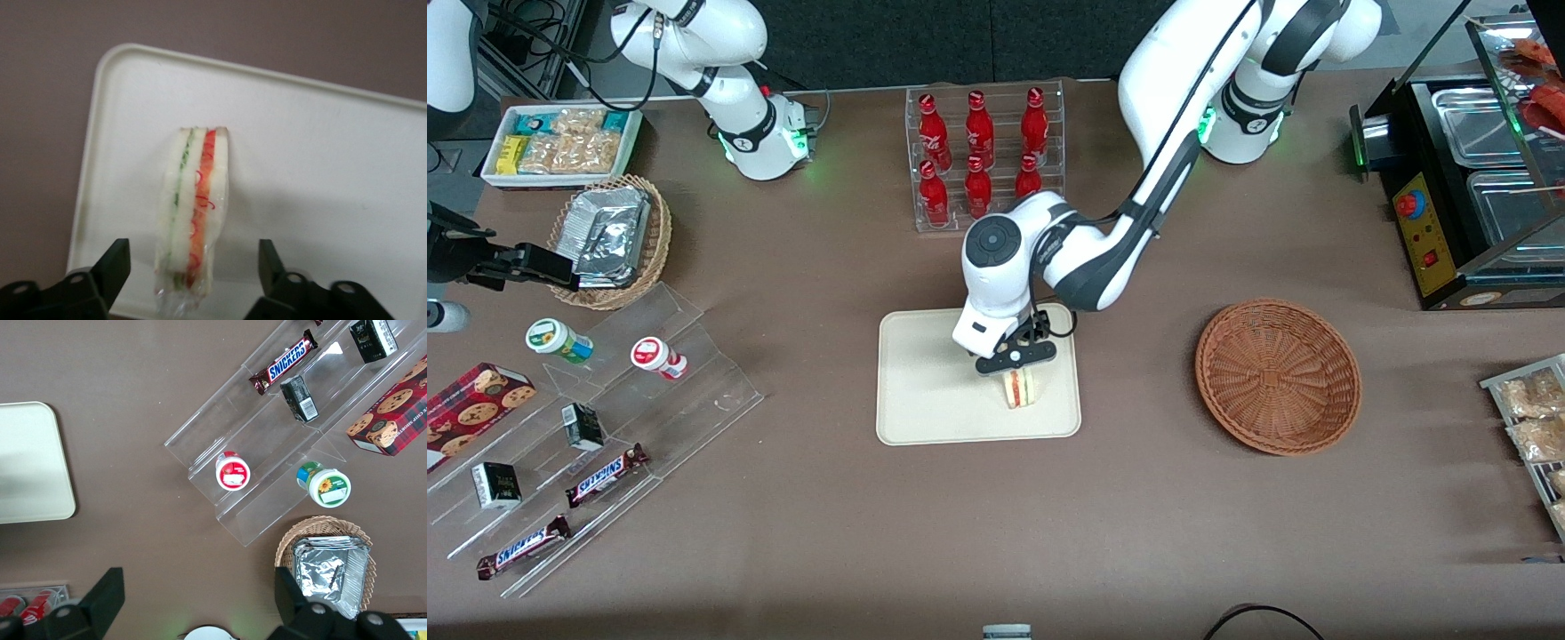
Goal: Place sandwich from basket to tray
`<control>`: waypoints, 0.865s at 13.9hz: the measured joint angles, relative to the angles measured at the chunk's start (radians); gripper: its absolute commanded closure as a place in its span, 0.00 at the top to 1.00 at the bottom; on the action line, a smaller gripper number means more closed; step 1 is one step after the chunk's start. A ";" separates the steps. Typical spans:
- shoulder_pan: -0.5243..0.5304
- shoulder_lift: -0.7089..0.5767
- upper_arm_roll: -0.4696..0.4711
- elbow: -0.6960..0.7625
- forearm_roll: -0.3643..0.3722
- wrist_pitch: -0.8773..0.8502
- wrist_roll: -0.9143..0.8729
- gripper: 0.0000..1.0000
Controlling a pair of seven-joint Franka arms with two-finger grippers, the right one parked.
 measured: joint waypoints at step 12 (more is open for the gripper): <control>0.362 -0.497 0.016 0.069 -0.097 -0.718 0.375 0.99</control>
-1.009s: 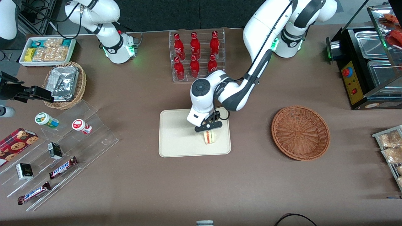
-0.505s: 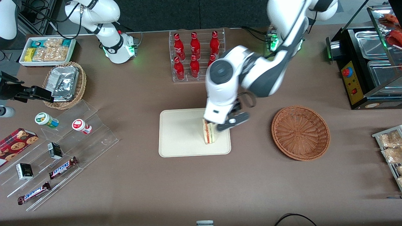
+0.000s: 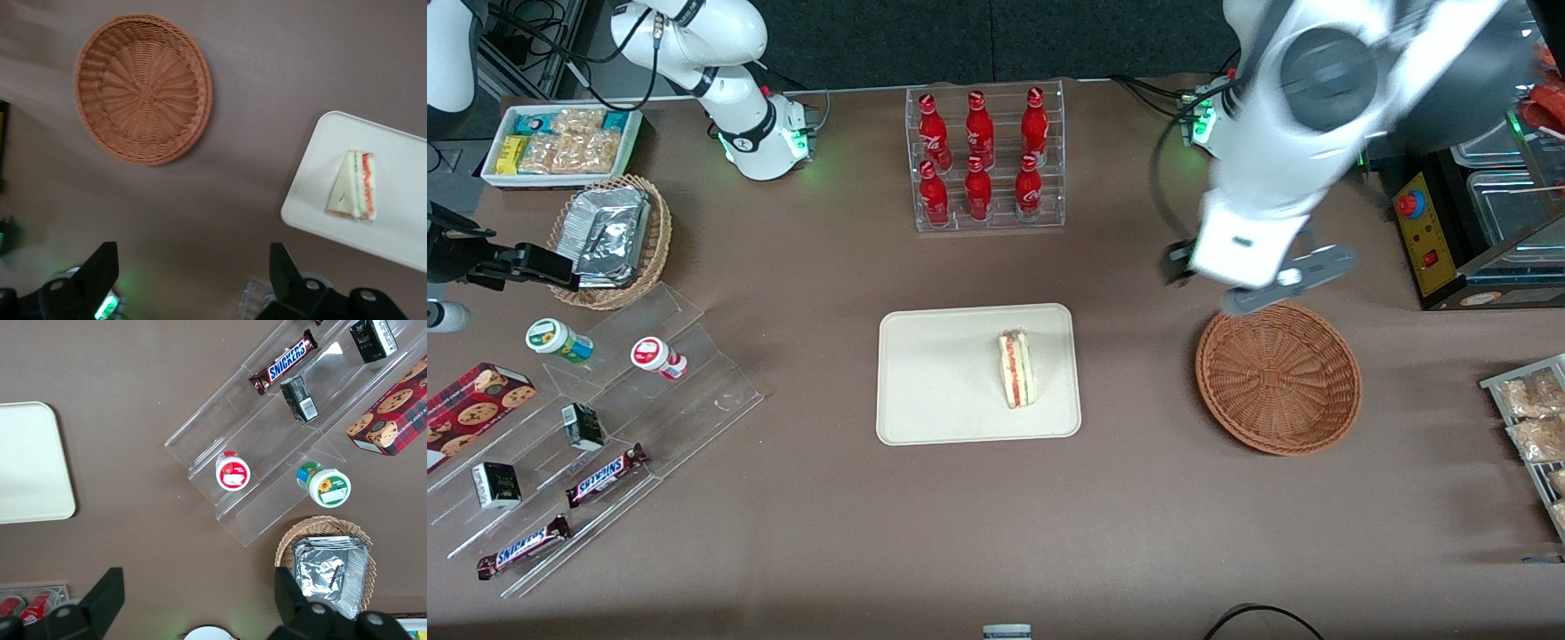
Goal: Place sandwich from basket to tray
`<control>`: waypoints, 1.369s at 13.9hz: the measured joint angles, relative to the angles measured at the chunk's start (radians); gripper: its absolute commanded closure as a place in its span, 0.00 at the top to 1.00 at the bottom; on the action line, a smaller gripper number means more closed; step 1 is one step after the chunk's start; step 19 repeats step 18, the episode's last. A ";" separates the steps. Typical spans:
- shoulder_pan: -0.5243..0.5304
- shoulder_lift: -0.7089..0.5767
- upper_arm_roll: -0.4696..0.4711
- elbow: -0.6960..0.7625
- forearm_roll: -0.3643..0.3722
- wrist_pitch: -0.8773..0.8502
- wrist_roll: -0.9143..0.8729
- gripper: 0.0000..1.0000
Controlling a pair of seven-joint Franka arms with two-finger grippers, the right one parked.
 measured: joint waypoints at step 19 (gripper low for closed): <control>0.405 -0.310 0.057 -0.372 -0.087 0.110 0.626 0.99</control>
